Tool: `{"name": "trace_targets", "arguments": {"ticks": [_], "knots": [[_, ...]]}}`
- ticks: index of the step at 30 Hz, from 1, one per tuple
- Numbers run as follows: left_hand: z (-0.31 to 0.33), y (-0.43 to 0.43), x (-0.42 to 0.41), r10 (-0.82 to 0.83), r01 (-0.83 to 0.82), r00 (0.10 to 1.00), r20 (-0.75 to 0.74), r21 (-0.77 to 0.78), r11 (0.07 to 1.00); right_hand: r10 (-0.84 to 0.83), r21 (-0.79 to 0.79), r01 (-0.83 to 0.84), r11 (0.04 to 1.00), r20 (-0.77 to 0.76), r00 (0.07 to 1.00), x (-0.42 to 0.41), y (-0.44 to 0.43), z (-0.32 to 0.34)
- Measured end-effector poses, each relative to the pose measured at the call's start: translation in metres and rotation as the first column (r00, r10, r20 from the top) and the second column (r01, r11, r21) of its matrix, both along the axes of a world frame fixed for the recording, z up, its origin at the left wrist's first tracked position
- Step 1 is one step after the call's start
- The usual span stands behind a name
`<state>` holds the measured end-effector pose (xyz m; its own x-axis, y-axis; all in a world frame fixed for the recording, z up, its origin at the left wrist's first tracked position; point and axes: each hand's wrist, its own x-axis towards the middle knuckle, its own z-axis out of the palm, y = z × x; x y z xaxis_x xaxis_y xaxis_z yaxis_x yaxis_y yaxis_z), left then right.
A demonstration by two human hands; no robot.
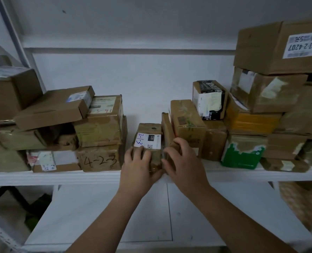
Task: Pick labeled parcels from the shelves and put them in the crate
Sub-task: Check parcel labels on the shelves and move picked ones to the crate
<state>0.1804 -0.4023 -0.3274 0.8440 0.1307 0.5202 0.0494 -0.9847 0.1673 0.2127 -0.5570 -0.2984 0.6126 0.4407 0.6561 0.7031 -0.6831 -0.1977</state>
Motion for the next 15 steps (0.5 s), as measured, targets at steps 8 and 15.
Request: {"name": "trace_targets", "arguments": {"ticks": [8, 15], "knots": [[0.008, 0.004, -0.027, -0.094, 0.135, 0.953, 0.287, -0.124, 0.983, 0.005, 0.13, -0.001, 0.992, -0.032, 0.999, -0.002, 0.004, -0.002], [0.033, 0.005, -0.043, -0.165, 0.278, 0.821, 0.546, -0.129, 0.952, 0.048, 0.376, -0.014, 0.926, -0.083, 0.995, -0.015, 0.014, 0.005]]}}
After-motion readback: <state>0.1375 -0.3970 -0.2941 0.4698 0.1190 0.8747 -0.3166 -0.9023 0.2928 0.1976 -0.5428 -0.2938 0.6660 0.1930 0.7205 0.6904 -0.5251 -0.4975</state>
